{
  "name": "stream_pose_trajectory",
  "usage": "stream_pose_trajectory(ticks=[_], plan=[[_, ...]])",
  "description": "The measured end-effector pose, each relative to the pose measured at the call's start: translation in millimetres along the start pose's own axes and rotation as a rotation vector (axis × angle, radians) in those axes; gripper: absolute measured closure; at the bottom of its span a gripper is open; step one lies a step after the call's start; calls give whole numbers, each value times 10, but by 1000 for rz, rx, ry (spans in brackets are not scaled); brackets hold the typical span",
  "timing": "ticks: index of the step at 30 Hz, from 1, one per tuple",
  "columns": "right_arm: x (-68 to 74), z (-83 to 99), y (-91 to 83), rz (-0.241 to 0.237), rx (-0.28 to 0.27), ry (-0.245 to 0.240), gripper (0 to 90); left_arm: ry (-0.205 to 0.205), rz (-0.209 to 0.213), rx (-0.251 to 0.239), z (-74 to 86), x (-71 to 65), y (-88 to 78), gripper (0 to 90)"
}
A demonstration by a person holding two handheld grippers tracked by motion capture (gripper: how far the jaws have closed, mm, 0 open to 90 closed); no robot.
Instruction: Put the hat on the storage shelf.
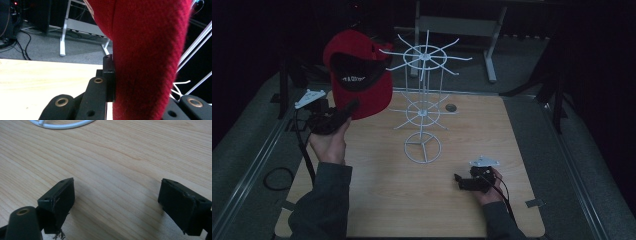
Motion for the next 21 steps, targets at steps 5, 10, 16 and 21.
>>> stream_pose_trajectory(ticks=[5,10,16,21], plan=[[1,0,0,0,0,1,137,-8,5,-10,-70,-19,0,845],[1,1,0,0,1,1,137,-17,20,-21,-116,-44,-13,845],[0,1,0,0,1,0,137,-19,37,-40,-176,-92,-58,845],[3,2,-1,-1,2,3,137,-20,47,-52,-209,-128,-95,845]])
Point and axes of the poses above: each handheld gripper's, and its own axes: y roughly forward along the jaws, z roughly out of its underside, x roughly to its left, the point moved 6 cm from there along y, roughly forward along the jaws, and after that the axes turned 8 degrees about -z, right-handed, at the moved point
